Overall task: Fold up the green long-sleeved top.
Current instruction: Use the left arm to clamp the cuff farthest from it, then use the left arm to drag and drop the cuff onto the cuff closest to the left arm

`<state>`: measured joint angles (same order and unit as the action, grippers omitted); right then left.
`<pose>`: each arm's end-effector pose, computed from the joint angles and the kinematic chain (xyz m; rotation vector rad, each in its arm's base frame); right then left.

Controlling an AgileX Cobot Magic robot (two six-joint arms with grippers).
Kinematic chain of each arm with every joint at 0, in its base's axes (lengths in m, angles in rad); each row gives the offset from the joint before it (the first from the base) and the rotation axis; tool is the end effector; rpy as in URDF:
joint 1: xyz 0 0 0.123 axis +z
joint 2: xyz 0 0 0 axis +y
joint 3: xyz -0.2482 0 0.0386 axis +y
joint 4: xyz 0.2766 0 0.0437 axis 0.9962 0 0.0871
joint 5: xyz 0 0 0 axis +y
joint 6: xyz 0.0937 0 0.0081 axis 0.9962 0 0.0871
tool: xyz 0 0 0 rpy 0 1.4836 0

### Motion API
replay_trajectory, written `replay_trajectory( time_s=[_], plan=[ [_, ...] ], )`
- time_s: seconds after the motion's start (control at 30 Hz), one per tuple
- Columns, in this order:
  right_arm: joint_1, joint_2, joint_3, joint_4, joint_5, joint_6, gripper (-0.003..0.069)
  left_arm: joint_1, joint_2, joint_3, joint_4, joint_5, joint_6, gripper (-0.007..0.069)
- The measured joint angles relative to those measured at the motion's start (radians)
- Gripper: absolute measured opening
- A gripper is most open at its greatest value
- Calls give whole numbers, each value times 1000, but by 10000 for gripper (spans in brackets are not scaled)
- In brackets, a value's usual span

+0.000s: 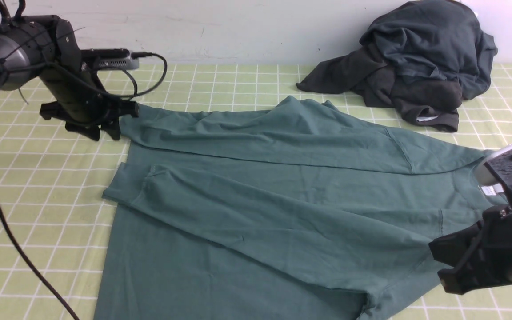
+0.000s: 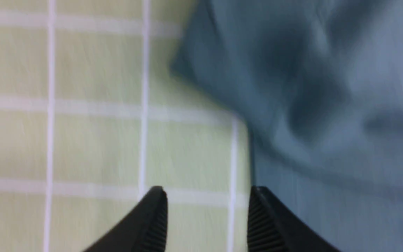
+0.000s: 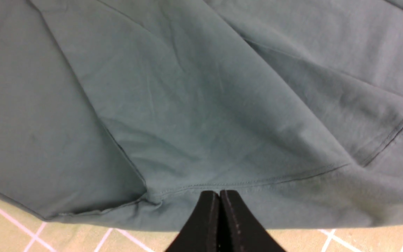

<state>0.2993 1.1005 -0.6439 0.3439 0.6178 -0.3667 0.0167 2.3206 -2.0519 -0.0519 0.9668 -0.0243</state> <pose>0.2262 0.0890 0.2035 -0.5586 2.4734 0.3350 0.5142 0.0046 0.1613 -0.0833 2.7173 -0.0689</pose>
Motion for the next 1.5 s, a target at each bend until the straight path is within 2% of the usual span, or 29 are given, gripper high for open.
replay_trajectory(
  time_s=[0.13, 0.3, 0.37, 0.4, 0.43, 0.53, 0.6, 0.67, 0.77, 0.93, 1.0, 1.13, 1.33, 1.47, 1.5],
  plan=[
    [0, 0, 0, -29, -9, 0, -8, 5, 129, -175, 0, -22, -26, 345],
    [0, 0, 0, -62, -11, -1, -8, 5, 237, -268, -13, -84, -27, 322],
    [0, 0, 0, -69, -11, -1, -8, 5, 244, -282, -31, -84, -26, 248],
    [0, 0, 0, -69, -11, -1, -8, 5, 244, -282, -31, -82, -26, 239],
    [0, 0, 0, -72, -11, -1, -8, 5, 243, -284, -40, -67, -25, 164],
    [0, 0, 0, -75, -11, -1, -8, 5, 222, -289, -57, 25, 10, 48],
    [0, 0, 0, -76, -11, -1, -8, -2, 180, -300, -66, 160, 78, 27],
    [0, 0, 0, -76, -11, -1, -8, -12, 129, -315, -66, 231, 120, 27],
    [0, 0, 0, -78, -10, -1, -8, -49, -17, -336, -58, 263, 144, 27],
    [0, 0, 0, -84, 3, -1, -8, -91, -239, -315, -57, 270, 94, 27],
    [0, 0, 0, -84, 8, -1, -8, -96, -307, -265, -57, 271, 72, 27],
    [0, 0, 0, -85, 34, -1, -8, -96, -505, 37, -56, 272, 13, 27],
    [0, 0, 0, -84, 38, -1, -8, -96, -591, 504, -56, 264, -1, 33],
    [0, 0, 0, -68, 38, -1, -8, -96, -585, 708, -51, 186, -1, 83],
    [0, 0, 0, -56, 38, -1, -8, -96, -585, 768, -45, 174, 4, 129]
  ],
)
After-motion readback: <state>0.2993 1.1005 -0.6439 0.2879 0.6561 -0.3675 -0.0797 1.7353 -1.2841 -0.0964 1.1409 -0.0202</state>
